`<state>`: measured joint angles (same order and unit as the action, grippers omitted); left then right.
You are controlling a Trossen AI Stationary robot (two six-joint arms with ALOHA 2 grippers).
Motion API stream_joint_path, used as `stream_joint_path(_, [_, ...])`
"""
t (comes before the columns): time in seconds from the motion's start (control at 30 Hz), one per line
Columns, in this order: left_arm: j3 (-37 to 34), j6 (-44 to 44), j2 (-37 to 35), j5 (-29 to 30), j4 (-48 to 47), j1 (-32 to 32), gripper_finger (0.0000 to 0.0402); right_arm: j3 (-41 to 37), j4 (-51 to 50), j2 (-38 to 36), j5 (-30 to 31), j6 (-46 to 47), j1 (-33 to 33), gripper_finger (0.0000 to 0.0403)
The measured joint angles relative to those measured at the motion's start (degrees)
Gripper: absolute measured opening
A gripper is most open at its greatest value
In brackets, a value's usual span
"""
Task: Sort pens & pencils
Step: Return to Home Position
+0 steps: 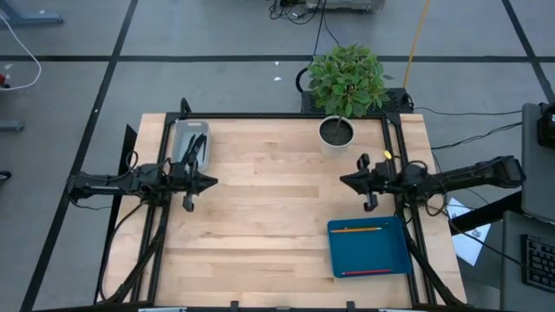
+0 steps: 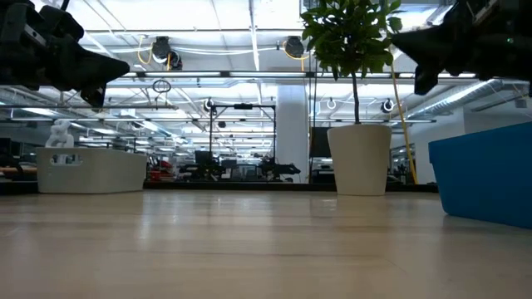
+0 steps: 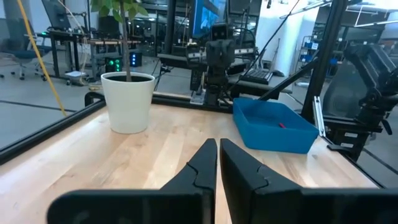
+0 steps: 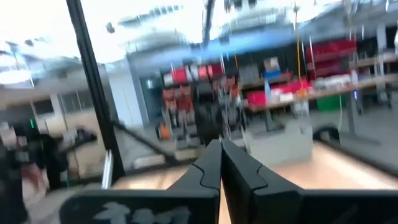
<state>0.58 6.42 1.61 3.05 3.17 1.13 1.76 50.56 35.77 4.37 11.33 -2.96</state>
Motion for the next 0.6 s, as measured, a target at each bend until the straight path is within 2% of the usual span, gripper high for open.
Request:
stream_joint_path(0.1, [0.0,0.1,0.0,0.0,-0.1,0.0,0.0025,0.0,-4.6,-3.2,-0.3,0.0,0.0,0.0])
stream_joint_path(0.27, [0.0,0.1,0.0,0.0,0.0,0.0,0.0026,0.0,-10.2,-9.5,-4.7,0.0,0.0,0.0])
stream_joint_path(0.6, [0.0,0.1,0.0,0.0,0.0,0.0,0.0026,-0.2,-38.6,-27.2,-4.9,-1.9,0.0,0.0])
